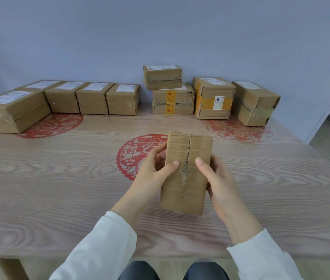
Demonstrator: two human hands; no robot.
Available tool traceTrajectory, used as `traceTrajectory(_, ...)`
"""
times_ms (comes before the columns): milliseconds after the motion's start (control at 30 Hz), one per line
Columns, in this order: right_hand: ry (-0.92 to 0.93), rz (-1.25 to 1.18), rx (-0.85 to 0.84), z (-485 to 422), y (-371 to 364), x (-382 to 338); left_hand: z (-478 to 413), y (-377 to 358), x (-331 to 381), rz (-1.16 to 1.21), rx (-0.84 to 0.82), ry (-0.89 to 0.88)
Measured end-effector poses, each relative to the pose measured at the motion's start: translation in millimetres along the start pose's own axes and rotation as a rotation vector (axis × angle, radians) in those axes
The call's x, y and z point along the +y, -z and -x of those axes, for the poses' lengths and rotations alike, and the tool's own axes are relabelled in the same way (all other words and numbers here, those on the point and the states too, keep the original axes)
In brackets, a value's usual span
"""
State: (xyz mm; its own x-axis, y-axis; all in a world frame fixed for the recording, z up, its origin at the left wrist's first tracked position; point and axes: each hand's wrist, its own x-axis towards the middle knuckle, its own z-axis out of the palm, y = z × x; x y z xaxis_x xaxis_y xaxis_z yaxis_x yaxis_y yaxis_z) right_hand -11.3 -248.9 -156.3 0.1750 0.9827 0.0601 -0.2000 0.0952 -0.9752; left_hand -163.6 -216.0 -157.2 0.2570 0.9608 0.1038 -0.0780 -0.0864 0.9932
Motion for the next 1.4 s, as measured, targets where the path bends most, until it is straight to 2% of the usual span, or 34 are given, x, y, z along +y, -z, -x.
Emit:
traceTrajectory(133, 0.004, 0.002, 0.037, -3, 1, -1, 1, -2, 0, 0.001, -0.021, -0.014)
traceTrajectory(300, -0.003, 0.008, 0.015, -1, 0, 1, 0, -6, 6, 0.027, 0.06, -0.042)
traceTrajectory(533, 0.034, 0.008, 0.057, -5, 0, -3, -1, -3, 7, -0.018, 0.007, -0.045)
traceTrajectory(700, 0.048, 0.05, 0.035, -4, -1, -4, -4, -3, 18, 0.001, 0.075, -0.049)
traceTrajectory(1200, 0.238, 0.1, 0.02, 5, -7, -24, 2, -7, 35, -0.02, 0.002, -0.167)
traceTrajectory(1400, 0.27, 0.124, 0.0, 0, 0, -24, 3, -4, 35, -0.122, -0.047, -0.199)
